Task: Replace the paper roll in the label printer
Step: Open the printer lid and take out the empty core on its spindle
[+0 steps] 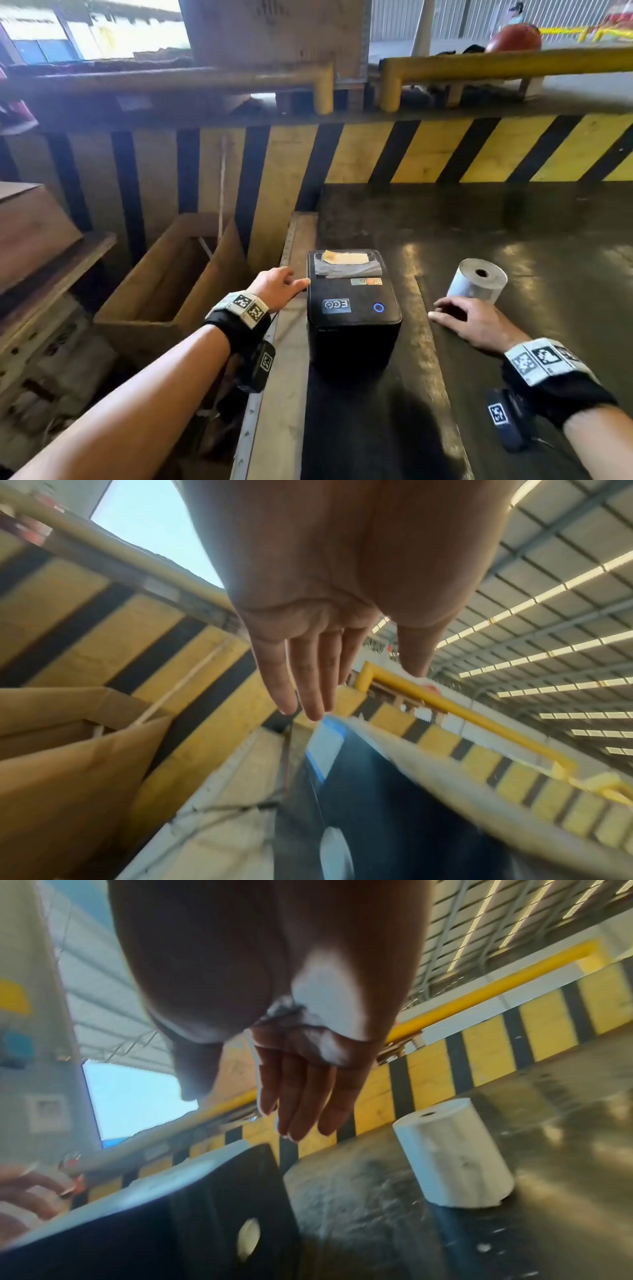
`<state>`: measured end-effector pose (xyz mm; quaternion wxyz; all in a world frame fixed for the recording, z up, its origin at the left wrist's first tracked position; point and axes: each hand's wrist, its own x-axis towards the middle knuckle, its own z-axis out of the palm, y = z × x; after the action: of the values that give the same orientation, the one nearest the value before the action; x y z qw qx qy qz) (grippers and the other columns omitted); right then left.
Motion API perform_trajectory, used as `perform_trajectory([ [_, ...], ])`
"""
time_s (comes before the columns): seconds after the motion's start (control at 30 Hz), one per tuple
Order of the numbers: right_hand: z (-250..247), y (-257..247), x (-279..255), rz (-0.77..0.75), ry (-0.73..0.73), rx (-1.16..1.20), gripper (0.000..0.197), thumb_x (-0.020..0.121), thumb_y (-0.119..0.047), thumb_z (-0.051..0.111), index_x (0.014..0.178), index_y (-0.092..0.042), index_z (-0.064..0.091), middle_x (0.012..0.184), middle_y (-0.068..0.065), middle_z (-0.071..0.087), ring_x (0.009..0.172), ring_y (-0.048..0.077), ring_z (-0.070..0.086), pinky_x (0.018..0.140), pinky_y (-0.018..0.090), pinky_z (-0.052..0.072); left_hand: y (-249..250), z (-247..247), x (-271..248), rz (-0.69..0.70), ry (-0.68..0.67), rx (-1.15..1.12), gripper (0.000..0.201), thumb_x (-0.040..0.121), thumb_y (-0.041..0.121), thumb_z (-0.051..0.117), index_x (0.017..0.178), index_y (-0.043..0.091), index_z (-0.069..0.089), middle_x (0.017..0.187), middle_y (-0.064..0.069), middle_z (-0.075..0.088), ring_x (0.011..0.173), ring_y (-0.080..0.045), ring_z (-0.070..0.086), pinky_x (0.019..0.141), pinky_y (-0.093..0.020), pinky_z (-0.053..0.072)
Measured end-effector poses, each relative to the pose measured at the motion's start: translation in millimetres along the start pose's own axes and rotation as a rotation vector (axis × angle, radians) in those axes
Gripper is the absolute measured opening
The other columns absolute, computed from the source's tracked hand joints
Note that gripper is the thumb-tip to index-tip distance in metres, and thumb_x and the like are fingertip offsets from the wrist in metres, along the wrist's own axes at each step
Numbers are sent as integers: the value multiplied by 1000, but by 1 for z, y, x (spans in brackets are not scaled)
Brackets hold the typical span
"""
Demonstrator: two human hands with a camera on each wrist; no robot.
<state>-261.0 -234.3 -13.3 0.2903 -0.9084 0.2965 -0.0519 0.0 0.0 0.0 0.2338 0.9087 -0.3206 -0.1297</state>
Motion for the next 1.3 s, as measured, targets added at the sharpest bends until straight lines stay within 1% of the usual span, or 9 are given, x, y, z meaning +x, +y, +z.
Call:
perform_trajectory([
  [0.07,16,-12,10,-30,-45,31,51,78,-47,64,120,-18,58,119,1,65,106,12,58,92,20,38,5,19,0,6,-66,-10,49,87,53,53,103,7,60,111,-13,68,97,-28,63,84,-34,49],
  [0.13,31,-23,16,-73,-113,35,70,75,-50,66,132,-15,47,131,3,58,118,14,55,98,21,37,4,41,-4,3,-115,-52,56,86,56,52,118,11,56,119,-12,66,105,-29,63,91,-35,51],
  [0.27,55,-24,30,-103,-177,46,102,64,-62,68,144,-15,25,146,7,42,132,18,43,110,26,30,-10,66,-10,-5,-119,-200,71,82,64,50,135,17,43,132,-7,61,116,-25,60,101,-39,49],
  [0.33,62,-23,36,-92,-169,44,107,64,-60,70,146,-17,16,148,8,40,132,20,42,108,24,28,-13,73,-15,30,-117,-262,82,78,71,47,140,19,37,136,-5,58,119,-21,59,103,-37,48],
  [0.5,73,-18,46,-67,-175,44,122,48,-81,59,144,-34,2,136,10,54,121,26,55,104,39,42,-16,76,-21,112,-128,-304,77,81,54,61,142,20,29,141,-4,53,124,-19,55,99,-26,45],
  [0.63,75,-19,44,-36,-199,2,125,44,-88,50,143,-37,-7,131,14,59,117,32,57,100,45,45,-16,75,-21,129,-136,-290,87,74,57,67,143,23,27,143,-2,51,127,-19,53,100,-29,46],
  [0.87,77,-16,44,-18,-184,17,123,42,-93,46,140,-44,-10,126,15,62,114,33,60,99,48,46,-16,76,-24,119,-131,-311,91,69,49,76,142,28,26,141,1,52,127,-15,52,103,-29,45],
  [1.13,73,-16,48,-28,-188,15,121,48,-89,49,142,-40,-10,121,20,64,109,35,62,99,46,46,-18,75,-22,124,-131,-330,91,67,58,72,141,29,29,139,2,54,126,-15,52,102,-34,48],
  [1.3,50,-34,50,-25,-178,20,115,53,-81,52,145,-33,3,129,17,59,119,33,56,103,41,43,-7,61,-20,123,-50,-336,82,72,57,67,141,25,36,135,1,57,120,-14,55,95,-27,48],
])
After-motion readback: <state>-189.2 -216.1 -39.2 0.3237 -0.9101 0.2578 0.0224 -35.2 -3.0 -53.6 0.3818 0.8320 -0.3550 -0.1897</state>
